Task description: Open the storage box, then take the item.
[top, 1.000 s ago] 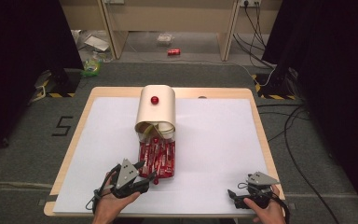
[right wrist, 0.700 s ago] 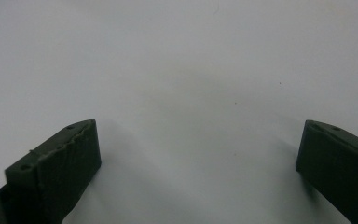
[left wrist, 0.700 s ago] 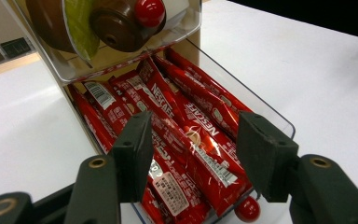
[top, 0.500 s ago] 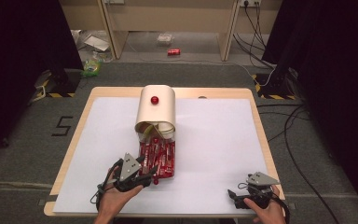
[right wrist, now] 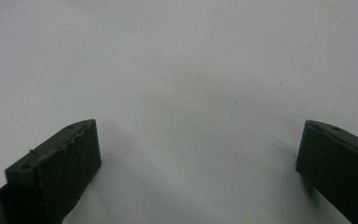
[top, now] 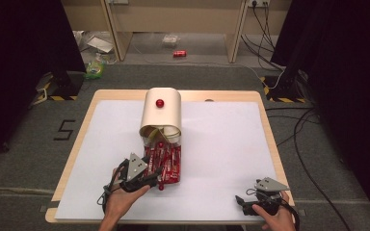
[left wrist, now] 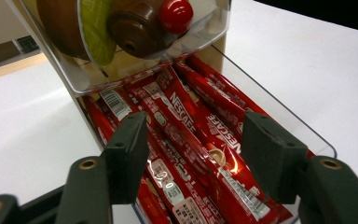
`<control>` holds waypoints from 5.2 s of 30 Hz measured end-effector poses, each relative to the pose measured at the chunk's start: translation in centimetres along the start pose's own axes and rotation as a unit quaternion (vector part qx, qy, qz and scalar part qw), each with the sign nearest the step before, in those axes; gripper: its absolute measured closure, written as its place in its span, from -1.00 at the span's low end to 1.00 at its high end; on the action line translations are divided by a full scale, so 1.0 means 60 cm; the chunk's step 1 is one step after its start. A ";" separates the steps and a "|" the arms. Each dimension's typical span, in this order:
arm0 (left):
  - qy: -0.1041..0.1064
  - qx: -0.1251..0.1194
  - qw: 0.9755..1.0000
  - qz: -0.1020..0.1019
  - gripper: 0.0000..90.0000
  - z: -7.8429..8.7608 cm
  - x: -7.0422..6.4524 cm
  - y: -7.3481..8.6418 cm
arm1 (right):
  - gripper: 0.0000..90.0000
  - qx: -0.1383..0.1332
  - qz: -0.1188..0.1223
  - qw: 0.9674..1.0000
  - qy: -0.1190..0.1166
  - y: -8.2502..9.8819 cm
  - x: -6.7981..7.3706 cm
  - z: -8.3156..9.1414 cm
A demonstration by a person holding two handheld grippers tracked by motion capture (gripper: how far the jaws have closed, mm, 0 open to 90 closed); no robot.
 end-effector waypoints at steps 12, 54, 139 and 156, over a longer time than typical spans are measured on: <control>-0.006 0.014 1.000 -0.003 0.18 -0.024 0.000 -0.001 | -1.00 0.000 0.001 1.000 -0.001 0.000 0.000 0.000; -0.003 0.066 0.998 -0.003 0.52 -0.040 -0.014 0.019 | -1.00 -0.001 0.002 1.000 0.000 0.000 0.000 0.000; -0.002 0.031 0.999 -0.015 0.91 0.120 0.039 0.033 | -1.00 -0.002 -0.001 1.000 0.000 0.000 0.000 -0.001; -0.040 0.029 0.999 0.014 0.91 0.151 0.080 0.059 | -1.00 -0.003 -0.001 1.000 0.001 0.000 0.000 -0.001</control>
Point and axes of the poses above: each handheld gripper's, and its own axes: z roughly backward along the jaws, y roughly out of its underside, x roughly to its left, the point moved 4 cm from there along -z, roughly forward along the jaws, and after that the axes turned 13 degrees about -z, right-handed, at the moved point
